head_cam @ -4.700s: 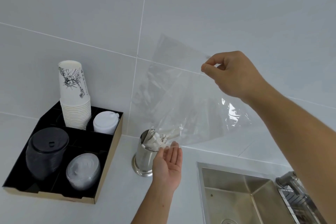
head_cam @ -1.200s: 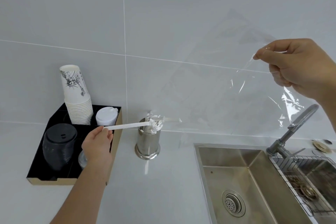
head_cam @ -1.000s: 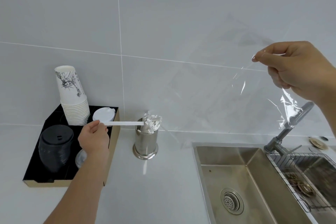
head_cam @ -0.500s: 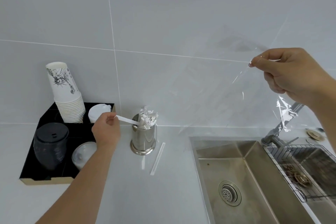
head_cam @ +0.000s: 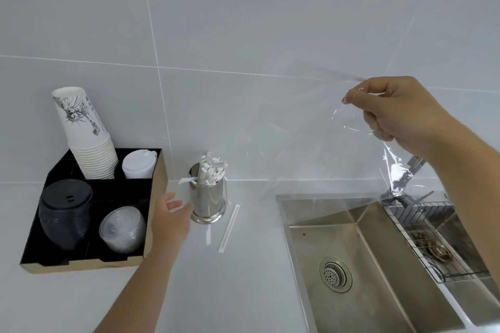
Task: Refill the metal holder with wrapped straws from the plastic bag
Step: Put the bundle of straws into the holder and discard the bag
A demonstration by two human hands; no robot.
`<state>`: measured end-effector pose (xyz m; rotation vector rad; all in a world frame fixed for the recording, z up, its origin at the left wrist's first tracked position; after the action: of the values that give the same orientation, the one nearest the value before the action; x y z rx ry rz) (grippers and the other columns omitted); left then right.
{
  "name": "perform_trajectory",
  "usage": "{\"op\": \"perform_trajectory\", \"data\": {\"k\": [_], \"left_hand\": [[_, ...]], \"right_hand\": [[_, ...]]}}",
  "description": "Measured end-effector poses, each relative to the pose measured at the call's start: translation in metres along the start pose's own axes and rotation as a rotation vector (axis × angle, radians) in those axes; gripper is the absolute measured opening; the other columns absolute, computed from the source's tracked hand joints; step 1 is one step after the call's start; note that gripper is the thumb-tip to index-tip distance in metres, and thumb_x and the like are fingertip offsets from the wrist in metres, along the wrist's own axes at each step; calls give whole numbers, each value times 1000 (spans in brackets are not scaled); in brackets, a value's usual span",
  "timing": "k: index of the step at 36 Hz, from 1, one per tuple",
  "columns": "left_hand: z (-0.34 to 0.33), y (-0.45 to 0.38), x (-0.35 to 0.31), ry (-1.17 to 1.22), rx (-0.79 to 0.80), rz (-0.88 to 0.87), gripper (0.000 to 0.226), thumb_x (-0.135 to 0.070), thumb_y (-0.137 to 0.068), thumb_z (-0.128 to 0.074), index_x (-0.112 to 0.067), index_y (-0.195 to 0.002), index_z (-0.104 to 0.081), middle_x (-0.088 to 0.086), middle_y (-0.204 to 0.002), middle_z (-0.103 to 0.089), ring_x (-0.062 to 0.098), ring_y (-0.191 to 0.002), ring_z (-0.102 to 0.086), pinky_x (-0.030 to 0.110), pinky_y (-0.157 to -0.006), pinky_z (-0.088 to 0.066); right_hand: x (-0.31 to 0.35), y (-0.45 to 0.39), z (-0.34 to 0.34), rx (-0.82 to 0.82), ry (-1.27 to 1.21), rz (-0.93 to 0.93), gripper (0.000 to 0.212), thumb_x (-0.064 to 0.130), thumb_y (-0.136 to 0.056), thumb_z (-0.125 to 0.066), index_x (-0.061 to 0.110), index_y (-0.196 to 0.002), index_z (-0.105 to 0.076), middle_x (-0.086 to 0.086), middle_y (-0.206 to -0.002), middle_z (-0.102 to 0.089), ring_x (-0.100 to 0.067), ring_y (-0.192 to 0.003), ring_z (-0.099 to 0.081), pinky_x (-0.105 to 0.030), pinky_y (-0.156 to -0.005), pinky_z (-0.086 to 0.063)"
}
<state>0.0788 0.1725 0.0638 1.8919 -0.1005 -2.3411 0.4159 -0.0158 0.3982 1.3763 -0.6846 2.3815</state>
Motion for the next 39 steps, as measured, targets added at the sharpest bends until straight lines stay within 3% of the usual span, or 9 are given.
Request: {"op": "perform_trajectory", "data": {"k": [3, 9, 13, 20, 24, 27, 33, 36, 39], "left_hand": [[-16, 21, 21, 69, 64, 105, 33, -20, -80, -71, -18, -110, -56, 9, -103, -69, 27, -84, -67, 42, -81, -53], [-74, 77, 30, 385, 357, 374, 18, -25, -88, -67, -11, -98, -66, 7, -88, -66, 15, -77, -66, 28, -74, -53], [-121, 122, 20, 472, 657, 507, 44, -53, -88, -58, -17, -113, -60, 1, -113, -66, 13, -105, -63, 33, -92, -48], [-161, 167, 1, 567, 815, 607, 83, -70, -80, -54, -17, -144, -42, 7, -139, -55, 21, -131, -48, 39, -102, -41], [-173, 189, 3, 529, 815, 632, 100, -74, -62, -63, -19, -143, -44, 4, -131, -61, 19, -119, -57, 38, -90, -48], [-181, 206, 14, 487, 822, 671, 92, -78, -68, -59, -26, -142, -43, 4, -126, -65, 17, -112, -61, 33, -80, -48], [-196, 250, 44, 429, 856, 748, 83, -77, -68, -58, -18, -126, -55, 4, -121, -67, 20, -115, -59, 37, -97, -40], [-198, 267, 58, 568, 780, 823, 69, -56, -68, -76, -10, -118, -65, 6, -93, -67, 22, -82, -68, 37, -78, -53], [-194, 278, 69, 608, 764, 841, 38, -32, -64, -86, -13, -91, -67, 5, -85, -69, 15, -53, -60, 27, -52, -49]], "right_hand": [[-1, 2, -3, 14, -2, 9, 21, 22, -90, -66, 7, -77, -69, 0, -37, -35, -15, -31, -22, -16, -37, -22], [-3, 10, -1, 31, -20, 10, 20, 25, -91, -66, 10, -78, -71, -1, -36, -37, -16, -30, -23, -16, -37, -23], [-6, 20, 7, 21, -20, 2, 20, 23, -91, -65, 8, -80, -70, 0, -36, -39, -14, -30, -24, -14, -37, -23], [-20, 46, 43, -7, -66, -25, 17, 20, -93, -62, 11, -81, -71, 1, -36, -41, -12, -27, -26, -11, -35, -23], [-43, 62, 66, -17, -115, -72, 19, 20, -93, -62, 15, -78, -73, 2, -38, -41, -13, -29, -27, -15, -36, -23], [-63, 73, 81, -19, -139, -107, 20, 21, -93, -62, 16, -77, -73, 1, -38, -41, -14, -29, -26, -15, -36, -23], [-107, 103, 106, -32, -229, -225, 25, 21, -95, -60, 16, -74, -73, 4, -36, -37, -10, -28, -23, -13, -36, -18], [-126, 120, 118, -43, -231, -250, 28, 20, -95, -59, 18, -71, -73, 2, -35, -37, -12, -27, -22, -13, -34, -20], [-144, 136, 127, -69, -225, -285, 31, 20, -95, -60, 19, -67, -72, 0, -34, -36, -12, -26, -22, -13, -34, -20]]}}
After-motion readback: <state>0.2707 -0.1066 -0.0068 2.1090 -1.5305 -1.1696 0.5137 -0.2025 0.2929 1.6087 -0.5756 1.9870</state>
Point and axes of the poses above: each hand's wrist, its own y-axis away from the middle knuckle, its own z-axis out of the back of the hand, x = y × z, the point moved 9 cm from there along -y, towards the middle knuckle
